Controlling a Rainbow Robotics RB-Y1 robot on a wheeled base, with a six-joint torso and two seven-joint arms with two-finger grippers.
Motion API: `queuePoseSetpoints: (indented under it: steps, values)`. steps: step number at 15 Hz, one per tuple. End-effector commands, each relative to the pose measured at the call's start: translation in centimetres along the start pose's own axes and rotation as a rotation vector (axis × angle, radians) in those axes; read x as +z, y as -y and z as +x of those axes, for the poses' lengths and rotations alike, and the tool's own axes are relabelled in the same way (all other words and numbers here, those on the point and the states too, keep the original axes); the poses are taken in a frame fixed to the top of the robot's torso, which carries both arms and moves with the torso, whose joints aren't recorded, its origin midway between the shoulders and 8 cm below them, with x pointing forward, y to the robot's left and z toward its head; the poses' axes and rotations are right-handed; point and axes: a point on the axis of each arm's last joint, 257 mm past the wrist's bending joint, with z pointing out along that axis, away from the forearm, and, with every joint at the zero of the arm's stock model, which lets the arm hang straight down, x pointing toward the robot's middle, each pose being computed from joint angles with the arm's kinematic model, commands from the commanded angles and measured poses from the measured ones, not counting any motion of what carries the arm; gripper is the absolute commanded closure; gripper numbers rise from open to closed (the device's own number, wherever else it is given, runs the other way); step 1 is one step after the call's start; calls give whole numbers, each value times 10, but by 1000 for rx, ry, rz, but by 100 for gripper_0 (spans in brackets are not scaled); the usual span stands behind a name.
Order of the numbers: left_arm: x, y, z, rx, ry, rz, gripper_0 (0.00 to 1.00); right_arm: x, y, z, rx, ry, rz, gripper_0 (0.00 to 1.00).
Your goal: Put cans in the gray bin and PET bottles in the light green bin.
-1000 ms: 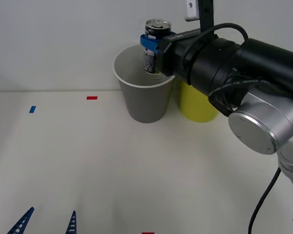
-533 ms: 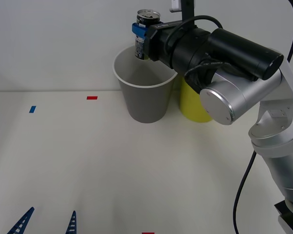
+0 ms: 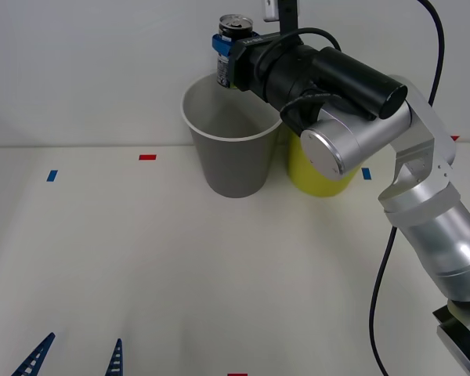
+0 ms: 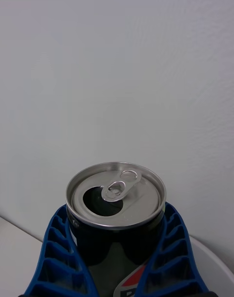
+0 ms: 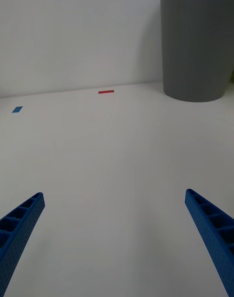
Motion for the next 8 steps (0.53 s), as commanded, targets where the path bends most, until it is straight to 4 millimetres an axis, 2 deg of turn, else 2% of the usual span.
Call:
queuePoseSetpoints:
  steps: [1, 6, 7, 8]
  values:
    - [0, 0, 0, 0, 0, 0, 0, 10, 7, 7, -10, -14, 21, 100]
    - [0, 0, 0, 0, 0, 0, 0, 10, 7, 7, -8, -12, 23, 100]
    - [0, 0, 0, 0, 0, 0, 0, 11, 8, 6, -16, -10, 28, 66]
    - [0, 0, 0, 0, 0, 0, 0, 11, 7, 5, -16, -7, 29, 0]
